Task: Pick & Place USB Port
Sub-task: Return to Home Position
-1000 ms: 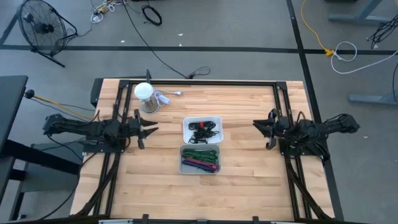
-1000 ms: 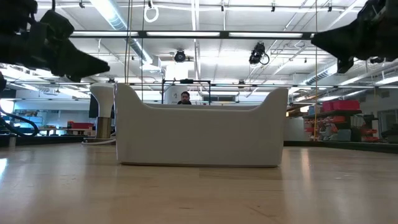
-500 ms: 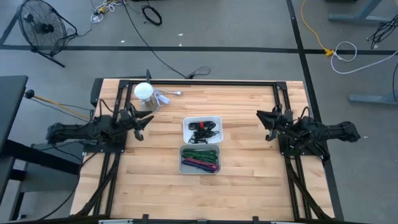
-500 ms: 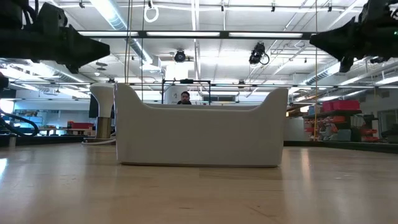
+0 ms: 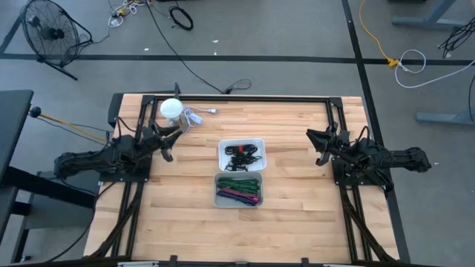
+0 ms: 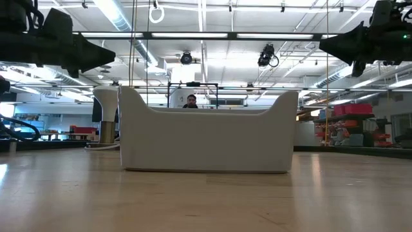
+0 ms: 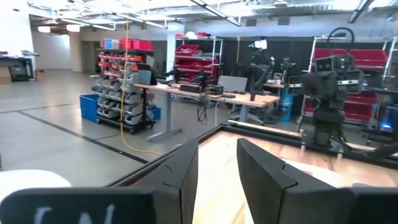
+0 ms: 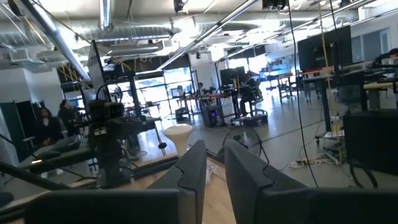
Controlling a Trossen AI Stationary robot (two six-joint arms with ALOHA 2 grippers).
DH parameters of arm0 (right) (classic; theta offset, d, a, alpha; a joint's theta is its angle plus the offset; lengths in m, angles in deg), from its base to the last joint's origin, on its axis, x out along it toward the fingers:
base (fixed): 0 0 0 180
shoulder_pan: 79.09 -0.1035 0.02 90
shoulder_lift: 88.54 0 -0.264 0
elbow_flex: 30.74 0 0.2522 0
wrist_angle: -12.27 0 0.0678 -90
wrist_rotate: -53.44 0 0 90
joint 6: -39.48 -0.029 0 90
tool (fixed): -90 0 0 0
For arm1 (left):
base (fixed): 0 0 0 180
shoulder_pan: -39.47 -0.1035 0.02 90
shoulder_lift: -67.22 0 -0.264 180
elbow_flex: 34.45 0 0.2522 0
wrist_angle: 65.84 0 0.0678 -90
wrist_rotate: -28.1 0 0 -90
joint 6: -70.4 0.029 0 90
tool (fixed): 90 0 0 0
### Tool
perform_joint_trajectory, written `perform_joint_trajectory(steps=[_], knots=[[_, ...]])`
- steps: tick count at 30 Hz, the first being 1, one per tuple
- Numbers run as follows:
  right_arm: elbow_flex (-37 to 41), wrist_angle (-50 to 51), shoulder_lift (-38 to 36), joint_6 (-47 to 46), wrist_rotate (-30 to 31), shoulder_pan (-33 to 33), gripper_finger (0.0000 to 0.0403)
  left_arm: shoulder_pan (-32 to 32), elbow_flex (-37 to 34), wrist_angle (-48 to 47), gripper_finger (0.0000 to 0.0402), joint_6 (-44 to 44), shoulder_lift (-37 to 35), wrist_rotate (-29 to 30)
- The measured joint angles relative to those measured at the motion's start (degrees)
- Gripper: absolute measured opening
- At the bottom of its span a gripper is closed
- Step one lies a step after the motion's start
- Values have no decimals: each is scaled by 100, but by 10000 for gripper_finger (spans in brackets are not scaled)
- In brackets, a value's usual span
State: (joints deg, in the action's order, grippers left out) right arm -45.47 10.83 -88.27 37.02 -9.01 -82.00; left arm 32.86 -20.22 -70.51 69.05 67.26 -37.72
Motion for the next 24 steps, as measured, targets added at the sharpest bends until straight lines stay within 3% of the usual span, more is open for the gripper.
perform_joint_trajectory(steps=[5, 12, 19, 24], knots=[[0, 2, 0, 8, -6, 0, 58, -42, 0, 1, 115, 0, 0, 0], [0, 706, 0, 634, -726, -4, 58, -42, -2, 1, 115, 0, 0, 0], [9, 1344, 28, 788, -2052, -4, 58, -42, -2, 3, 115, 0, 0, 0], [9, 1386, 28, 880, -2611, -6, 58, -42, -2, 6, 115, 0, 0, 0]])
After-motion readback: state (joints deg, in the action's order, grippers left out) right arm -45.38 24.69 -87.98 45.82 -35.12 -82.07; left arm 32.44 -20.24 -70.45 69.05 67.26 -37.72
